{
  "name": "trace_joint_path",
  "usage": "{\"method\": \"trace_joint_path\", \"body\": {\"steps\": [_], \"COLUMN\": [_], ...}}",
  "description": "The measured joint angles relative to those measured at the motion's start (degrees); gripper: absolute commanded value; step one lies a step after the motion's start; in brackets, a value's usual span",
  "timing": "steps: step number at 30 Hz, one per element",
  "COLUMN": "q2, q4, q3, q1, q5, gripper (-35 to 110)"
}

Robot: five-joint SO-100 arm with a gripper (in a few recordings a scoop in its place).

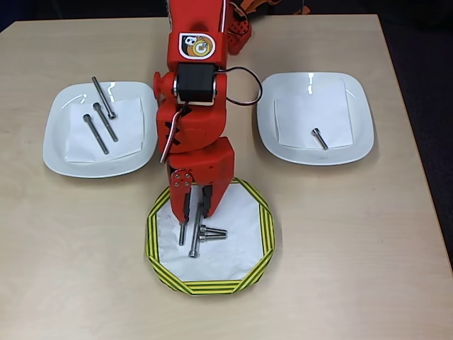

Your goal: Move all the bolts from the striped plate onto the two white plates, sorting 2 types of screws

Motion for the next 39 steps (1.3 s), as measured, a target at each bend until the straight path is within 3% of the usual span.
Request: {"method": "trace_joint_path", "body": {"steps": [19,32,39], "q2": [-5.9,-5.9,1.0], "q4": [1.0,26.2,35.3], "q3": [-6.3,-23.9,-23.4], "q1": [-0.4,3.2,8.1], "q5": [4.7,-7.5,-13.2], "gripper": [0,0,0]}}
